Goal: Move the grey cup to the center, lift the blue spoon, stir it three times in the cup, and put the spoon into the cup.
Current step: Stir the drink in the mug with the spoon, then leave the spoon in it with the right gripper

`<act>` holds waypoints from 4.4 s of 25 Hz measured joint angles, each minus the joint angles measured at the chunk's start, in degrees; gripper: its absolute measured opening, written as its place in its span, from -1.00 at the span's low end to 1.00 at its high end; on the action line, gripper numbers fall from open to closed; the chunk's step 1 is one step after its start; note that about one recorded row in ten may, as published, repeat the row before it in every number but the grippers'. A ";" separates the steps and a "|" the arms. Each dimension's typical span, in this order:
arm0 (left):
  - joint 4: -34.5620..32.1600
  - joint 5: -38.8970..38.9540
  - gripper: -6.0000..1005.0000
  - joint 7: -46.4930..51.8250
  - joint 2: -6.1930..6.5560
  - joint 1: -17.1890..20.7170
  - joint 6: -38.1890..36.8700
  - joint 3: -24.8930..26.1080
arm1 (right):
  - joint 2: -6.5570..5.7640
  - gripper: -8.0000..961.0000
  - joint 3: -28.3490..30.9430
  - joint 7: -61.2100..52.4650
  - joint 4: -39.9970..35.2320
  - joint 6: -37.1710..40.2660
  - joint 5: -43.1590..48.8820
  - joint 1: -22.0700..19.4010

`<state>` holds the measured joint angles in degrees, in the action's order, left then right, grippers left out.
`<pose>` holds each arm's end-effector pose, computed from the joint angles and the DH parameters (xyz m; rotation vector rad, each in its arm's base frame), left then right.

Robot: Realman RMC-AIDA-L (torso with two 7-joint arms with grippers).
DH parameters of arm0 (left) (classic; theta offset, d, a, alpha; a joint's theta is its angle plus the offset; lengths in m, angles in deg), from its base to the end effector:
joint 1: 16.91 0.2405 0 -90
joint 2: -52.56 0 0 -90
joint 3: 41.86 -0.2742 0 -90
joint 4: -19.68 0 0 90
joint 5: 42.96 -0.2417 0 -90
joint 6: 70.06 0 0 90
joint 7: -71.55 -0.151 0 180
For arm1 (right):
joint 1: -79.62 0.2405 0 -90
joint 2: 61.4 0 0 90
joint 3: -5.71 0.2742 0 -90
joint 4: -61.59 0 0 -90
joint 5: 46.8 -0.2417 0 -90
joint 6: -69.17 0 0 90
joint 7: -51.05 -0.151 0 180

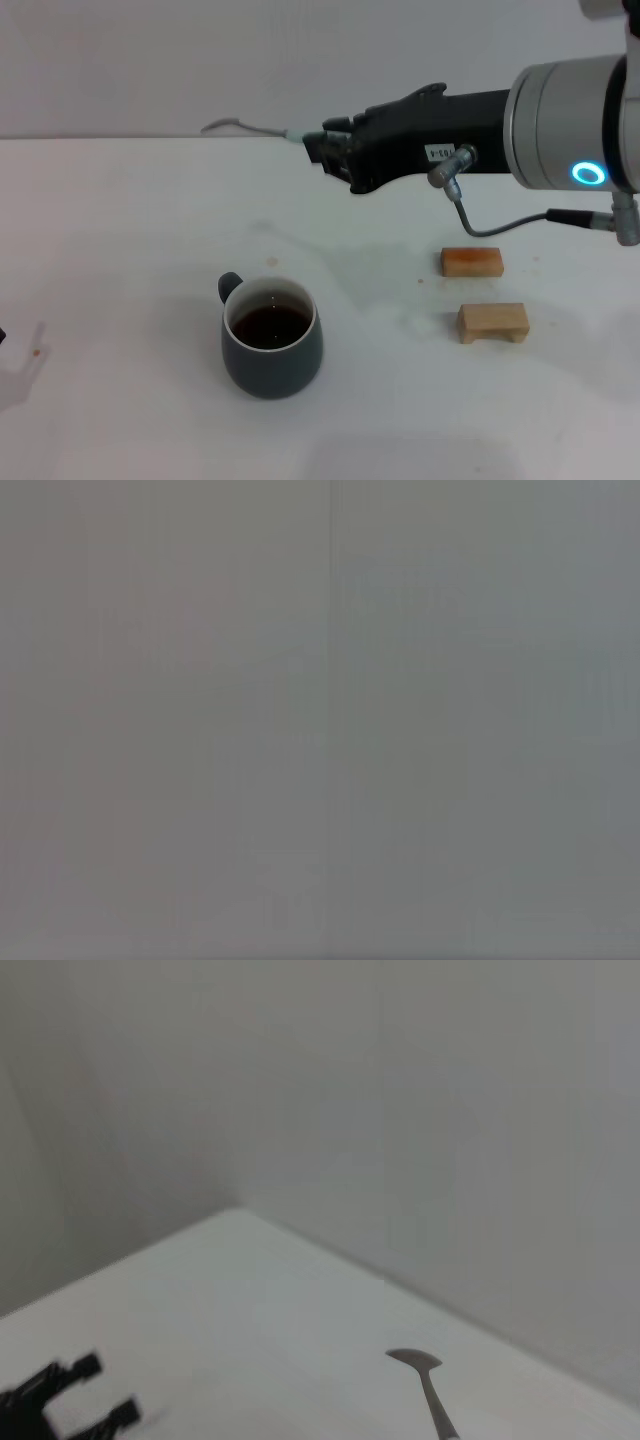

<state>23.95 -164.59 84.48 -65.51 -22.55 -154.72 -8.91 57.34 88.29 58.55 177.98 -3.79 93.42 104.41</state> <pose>-0.4380 0.2046 -0.0167 -1.5082 -0.5825 -0.6397 0.0170 0.3284 0.0071 -2.5400 0.6582 0.3058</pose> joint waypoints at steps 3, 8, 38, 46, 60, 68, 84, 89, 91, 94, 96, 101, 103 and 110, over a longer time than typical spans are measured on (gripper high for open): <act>-0.21 0.00 0.71 -0.06 -0.05 0.22 -0.42 0.00 | 0.08 -0.64 0.63 -1.52 -0.02 -4.93 -0.08 3.02; -0.30 0.00 0.71 -0.01 0.08 0.83 -1.13 0.07 | -0.15 -0.64 1.01 -4.43 -0.23 -9.50 0.18 6.45; -1.70 -0.01 0.70 0.35 0.13 1.69 -0.75 0.18 | 0.25 -0.64 -0.72 -13.33 -0.41 -15.94 -0.62 2.73; -1.98 -0.01 0.70 0.35 0.13 1.54 -0.69 0.60 | 0.28 -0.64 -1.33 -14.87 -1.93 -16.51 -0.72 2.56; -1.99 -0.01 0.70 0.35 0.13 1.67 -0.82 0.92 | 0.27 -0.64 -4.27 -13.31 -10.72 -11.44 -0.74 3.63; -2.21 -0.01 0.70 0.35 0.13 1.56 -0.68 0.88 | 0.26 -0.64 -5.05 -12.05 -16.68 -7.77 -2.40 5.92; -2.98 0.09 0.70 0.40 0.19 1.44 -0.69 1.57 | 0.16 -0.64 -5.54 -10.11 -25.46 -2.63 -2.36 9.30; -3.31 0.09 0.70 0.42 0.21 1.50 -0.69 1.61 | 0.09 -0.64 -4.46 -9.64 -25.43 -3.56 -2.01 9.21; -3.40 0.09 0.70 0.43 0.22 1.51 -0.68 1.75 | 0.09 -0.64 -4.40 -9.65 -24.99 -4.17 -1.99 8.89; -3.46 0.08 0.70 0.43 0.23 1.50 -0.68 2.09 | 0.16 -0.64 -4.48 -9.88 -24.19 -5.26 -2.10 8.30; -3.47 0.08 0.70 0.43 0.22 1.45 -0.68 2.20 | 0.22 -0.64 -4.66 -10.35 -23.33 -6.06 -2.21 7.96; -3.48 0.08 0.70 0.44 0.22 1.37 -0.69 2.28 | 0.27 -0.64 -5.28 -12.18 -20.77 -7.82 -2.51 7.68; -3.49 0.08 0.70 0.44 0.23 1.32 -0.71 2.29 | 0.31 -0.64 -5.63 -12.34 -20.62 -7.75 -3.13 7.80; -3.48 0.08 0.70 0.44 0.22 1.38 -0.98 2.29 | 0.36 -0.64 -6.20 -12.28 -22.60 -5.47 -3.99 9.10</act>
<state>20.47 -164.51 84.91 -65.29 -21.16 -155.70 -6.61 57.70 82.08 46.26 155.38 -9.26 89.43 113.51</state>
